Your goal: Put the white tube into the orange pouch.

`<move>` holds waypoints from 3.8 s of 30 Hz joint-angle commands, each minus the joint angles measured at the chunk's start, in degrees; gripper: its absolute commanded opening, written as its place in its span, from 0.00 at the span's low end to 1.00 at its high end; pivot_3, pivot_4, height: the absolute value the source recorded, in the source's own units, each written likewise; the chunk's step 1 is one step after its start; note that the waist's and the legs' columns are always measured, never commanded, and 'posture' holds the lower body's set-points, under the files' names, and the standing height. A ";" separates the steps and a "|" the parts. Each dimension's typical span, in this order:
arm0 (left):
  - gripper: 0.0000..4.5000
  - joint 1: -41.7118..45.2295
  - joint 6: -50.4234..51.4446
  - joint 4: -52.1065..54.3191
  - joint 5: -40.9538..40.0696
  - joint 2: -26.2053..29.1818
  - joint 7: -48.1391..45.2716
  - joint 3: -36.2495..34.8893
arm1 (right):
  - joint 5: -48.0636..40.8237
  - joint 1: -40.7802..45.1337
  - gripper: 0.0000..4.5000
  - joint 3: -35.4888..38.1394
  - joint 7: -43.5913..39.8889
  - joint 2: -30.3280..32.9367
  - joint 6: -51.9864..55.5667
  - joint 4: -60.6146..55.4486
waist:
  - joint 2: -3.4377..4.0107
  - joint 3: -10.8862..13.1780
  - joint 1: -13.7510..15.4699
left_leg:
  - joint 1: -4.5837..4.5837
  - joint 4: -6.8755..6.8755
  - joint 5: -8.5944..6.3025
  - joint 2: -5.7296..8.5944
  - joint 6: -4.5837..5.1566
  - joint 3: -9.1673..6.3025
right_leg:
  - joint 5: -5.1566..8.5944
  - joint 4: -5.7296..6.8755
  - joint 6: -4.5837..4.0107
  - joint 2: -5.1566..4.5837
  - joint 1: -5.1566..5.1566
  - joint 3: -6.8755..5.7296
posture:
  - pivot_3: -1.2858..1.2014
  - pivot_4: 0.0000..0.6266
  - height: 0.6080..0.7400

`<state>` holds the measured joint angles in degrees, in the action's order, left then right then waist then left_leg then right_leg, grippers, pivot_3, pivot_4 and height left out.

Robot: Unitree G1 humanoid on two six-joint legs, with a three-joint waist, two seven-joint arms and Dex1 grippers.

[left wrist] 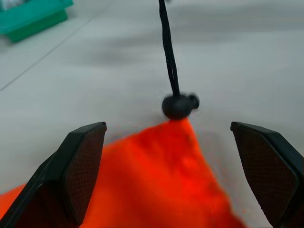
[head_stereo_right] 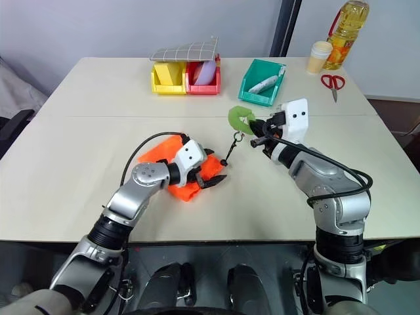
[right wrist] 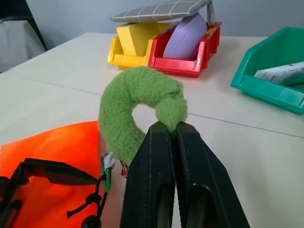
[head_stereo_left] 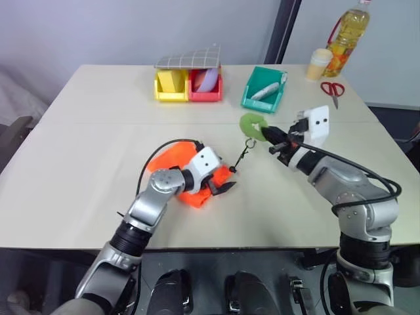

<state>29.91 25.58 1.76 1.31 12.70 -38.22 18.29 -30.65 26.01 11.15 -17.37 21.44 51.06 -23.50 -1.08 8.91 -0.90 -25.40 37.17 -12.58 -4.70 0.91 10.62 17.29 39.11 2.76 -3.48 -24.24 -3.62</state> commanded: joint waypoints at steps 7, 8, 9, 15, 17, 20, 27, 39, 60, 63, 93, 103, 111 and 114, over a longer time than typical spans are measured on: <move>1.00 1.35 3.43 4.43 4.68 -4.80 9.10 2.03 | -0.96 2.20 0.01 -0.30 -1.44 0.83 -1.26 -0.62 | 0.00 0.00 -0.05 | 0.00 -0.02 0.00 0.00 0.00 0.00 | 0.00 0.00 0.00 0.01 0.00 0.00 | 0.52 0.24 1.00; 1.00 0.89 4.30 5.17 4.74 -5.30 9.54 2.29 | -1.10 2.24 0.01 -0.23 -1.57 0.96 -1.00 -0.74 | 0.00 0.00 -0.03 | 0.00 -0.02 0.00 0.00 0.00 0.00 | 0.00 0.00 0.00 0.01 -0.01 0.00 | 0.52 0.24 1.00; 1.00 0.26 5.35 5.91 4.69 -5.93 10.10 2.52 | -1.24 2.28 0.01 -0.21 -1.70 1.08 -0.73 -0.85 | 0.00 0.00 -0.03 | -0.01 -0.02 0.00 0.00 0.00 0.00 | 0.00 0.00 0.00 0.01 0.00 0.00 | 0.52 0.24 1.00; 1.00 -1.14 10.11 7.88 4.74 -7.30 11.09 4.40 | -1.99 2.50 0.01 -0.60 -2.33 1.91 0.31 -1.09 | 0.00 0.00 0.00 | 0.00 -0.02 0.00 0.00 0.00 0.00 | 0.00 0.00 0.00 0.00 0.00 0.00 | 0.52 0.24 1.00; 1.00 -1.36 10.99 8.34 4.96 -7.38 11.35 5.13 | -2.13 2.72 0.01 -0.85 -2.42 2.04 0.59 -0.98 | 0.00 0.00 -0.02 | 0.00 -0.02 0.00 0.00 0.00 -0.01 | 0.00 0.00 0.00 0.00 0.00 0.00 | 0.52 0.24 1.00; 1.00 -1.94 11.87 9.30 4.94 -7.87 12.19 5.74 | -2.57 2.75 0.01 -0.75 -2.48 2.28 1.21 -1.34 | 0.00 0.00 -0.04 | 0.00 -0.02 0.00 0.00 0.00 -0.01 | 0.00 0.00 0.00 0.00 0.00 0.00 | 0.52 0.24 1.00; 1.00 -2.05 13.10 10.08 6.11 -7.54 13.18 7.81 | -3.24 2.55 0.01 -1.06 -2.10 2.49 2.07 -1.90 | 0.00 0.00 -0.02 | 0.00 -0.02 -0.01 0.00 0.01 -0.02 | 0.00 0.00 0.00 -0.01 0.00 0.00 | 0.52 0.24 1.00; 1.00 -1.47 14.83 8.52 5.98 -8.00 15.31 7.39 | -3.43 2.37 0.01 -0.88 -1.59 2.63 3.20 -3.08 | 0.00 0.00 -0.01 | 0.00 -0.02 -0.01 0.00 0.02 -0.02 | 0.00 0.00 0.00 -0.02 0.00 0.00 | 0.52 0.24 1.00; 0.05 -0.44 11.36 5.66 5.96 -8.96 18.04 6.29 | -4.39 2.47 0.00 -1.12 -1.11 2.86 3.36 -3.92 | 0.00 0.00 0.03 | -0.01 -0.02 -0.02 0.00 0.02 -0.02 | 0.00 0.00 0.00 -0.03 0.00 0.00 | 0.52 0.24 1.00; 0.05 -0.35 10.91 5.41 5.88 -8.94 18.02 6.14 | -4.31 2.55 0.00 -1.21 -1.08 2.80 3.24 -3.78 | 0.00 0.00 0.02 | 0.00 -0.02 -0.02 0.00 0.02 -0.02 | 0.00 0.00 -0.01 -0.04 0.00 0.00 | 0.52 0.24 1.00; 0.05 -18.52 1.57 18.45 -7.38 20.89 -6.51 -4.20 | 4.04 -0.25 0.00 2.83 0.80 10.25 -2.74 6.31 | 0.02 0.00 -0.25 | 0.01 -0.08 -0.03 -0.01 0.01 0.00 | 0.02 -0.02 -0.04 -0.06 -0.04 0.00 | 0.52 0.24 1.00; 0.59 -19.62 4.64 21.31 -16.74 20.34 -9.24 -9.10 | 3.06 -2.48 0.24 -0.83 -4.48 11.80 -1.28 5.55 | 0.01 0.00 -0.21 | 0.01 -0.08 -0.03 -0.01 0.00 0.00 | 0.02 -0.02 -0.04 -0.07 -0.03 0.00 | 0.52 0.24 1.00; 1.00 -23.25 12.70 25.01 -31.95 24.92 -13.31 -22.33 | 2.83 -13.79 0.79 1.02 -15.30 18.49 -7.80 2.05 | 0.01 0.00 -0.10 | 0.02 -0.08 -0.03 -0.02 0.01 -0.02 | 0.02 -0.03 -0.04 -0.07 -0.02 0.00 | 0.52 0.24 1.00; 1.00 -25.76 15.64 25.61 -37.46 25.96 -13.09 -28.72 | 1.83 -19.46 0.79 3.98 -19.72 19.45 -12.29 0.44 | 0.00 0.01 -0.07 | 0.02 -0.07 -0.04 -0.01 0.02 -0.01 | 0.02 -0.06 -0.03 -0.07 0.00 0.00 | 0.52 0.24 1.00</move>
<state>4.66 40.20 25.54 -32.60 38.21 -51.23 -5.91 -27.65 7.67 11.88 -34.55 40.01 42.30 -19.95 -1.08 8.92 -0.98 -25.39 37.10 -12.62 -4.71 0.93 10.61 17.32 39.05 2.73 -3.55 -24.25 -3.62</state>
